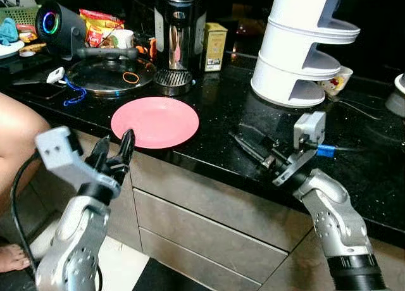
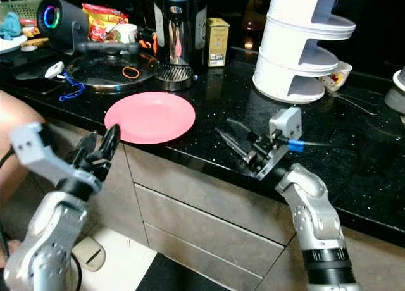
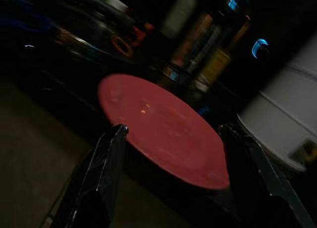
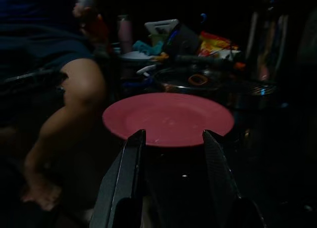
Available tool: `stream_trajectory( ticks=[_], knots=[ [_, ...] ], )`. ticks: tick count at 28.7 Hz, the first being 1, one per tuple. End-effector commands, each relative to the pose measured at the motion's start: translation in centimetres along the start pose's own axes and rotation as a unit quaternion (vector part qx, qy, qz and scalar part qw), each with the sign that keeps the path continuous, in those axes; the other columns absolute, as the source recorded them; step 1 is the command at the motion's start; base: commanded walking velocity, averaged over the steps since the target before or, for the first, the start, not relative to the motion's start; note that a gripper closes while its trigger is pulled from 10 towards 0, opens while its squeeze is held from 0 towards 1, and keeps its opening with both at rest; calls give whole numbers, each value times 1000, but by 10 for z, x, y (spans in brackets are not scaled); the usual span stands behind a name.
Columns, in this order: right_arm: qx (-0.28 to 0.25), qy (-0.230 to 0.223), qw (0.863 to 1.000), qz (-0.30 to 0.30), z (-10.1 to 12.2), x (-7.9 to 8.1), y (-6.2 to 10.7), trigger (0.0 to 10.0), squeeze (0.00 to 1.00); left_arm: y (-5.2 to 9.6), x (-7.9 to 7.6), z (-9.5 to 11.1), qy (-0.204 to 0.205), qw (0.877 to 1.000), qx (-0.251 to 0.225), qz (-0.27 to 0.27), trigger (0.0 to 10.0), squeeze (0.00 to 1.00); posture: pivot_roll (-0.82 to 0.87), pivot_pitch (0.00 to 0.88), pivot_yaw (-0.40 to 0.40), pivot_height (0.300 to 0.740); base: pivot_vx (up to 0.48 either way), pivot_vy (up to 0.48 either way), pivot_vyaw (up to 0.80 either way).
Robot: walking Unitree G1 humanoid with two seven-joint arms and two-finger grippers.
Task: Kitchen organization
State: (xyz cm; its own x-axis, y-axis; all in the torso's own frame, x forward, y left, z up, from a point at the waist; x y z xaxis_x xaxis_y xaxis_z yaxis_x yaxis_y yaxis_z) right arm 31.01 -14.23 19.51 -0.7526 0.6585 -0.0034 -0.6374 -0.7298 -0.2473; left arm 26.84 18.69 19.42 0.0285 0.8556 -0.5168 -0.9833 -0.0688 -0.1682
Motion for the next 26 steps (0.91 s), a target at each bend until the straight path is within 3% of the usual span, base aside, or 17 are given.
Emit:
stream_trajectory(
  ticks=[1, 3, 6, 11, 12, 26],
  knots=[
    [14, 0, 1000, 10, -6, 4, -2, 10000, 0, 2, 12, 1, 26, 999, -2, 30, 10000, 0, 22, 0, -76, 740, 0, 0, 0],
    [19, 0, 1000, 13, -8, 5, -3, 10000, 0, 2, 18, 3, 38, 998, -5, 45, 10000, 0, 21, 0, -76, 740, 0, 0, 0],
    [27, -3, 1000, 16, -7, 2, -1, 10000, 0, -3, 41, 9, 61, 995, -11, 78, 10000, 0, 20, 0, -78, 740, 0, 0, 0],
    [27, -6, 999, 16, -5, 0, 2, 10000, 0, -8, 51, 14, 74, 993, -16, 88, 10000, 0, 11, 0, -77, 740, 0, 0, 0],
    [23, -14, 999, 21, -2, 1, 4, 10000, 0, -17, 56, 15, 94, 992, -12, 78, 10000, 0, 8, 0, -76, 740, 0, 0, 0],
    [23, -34, 998, 48, -2, 11, 6, 10000, 0, -48, 48, 3, 161, 987, 29, -4, 10000, 0, -6, 0, -78, 740, 0, 0, 0]
  ],
)
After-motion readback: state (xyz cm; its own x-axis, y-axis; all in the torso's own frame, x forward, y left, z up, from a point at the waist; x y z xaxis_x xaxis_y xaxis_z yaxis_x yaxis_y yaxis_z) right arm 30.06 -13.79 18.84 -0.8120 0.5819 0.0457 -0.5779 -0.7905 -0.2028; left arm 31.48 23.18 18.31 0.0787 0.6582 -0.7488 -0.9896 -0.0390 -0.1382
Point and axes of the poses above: a point about 5 cm out from each wrist's last joint towards the gripper, its own y axis pointing back from the gripper into the wrist, its own z axis along the axis of the wrist's last joint, x = y × z, the point moved 2 cm from there along -y, pointing out of the wrist towards the gripper, and after that the axes turned 1 degree about -y, right-handed, at the moved point
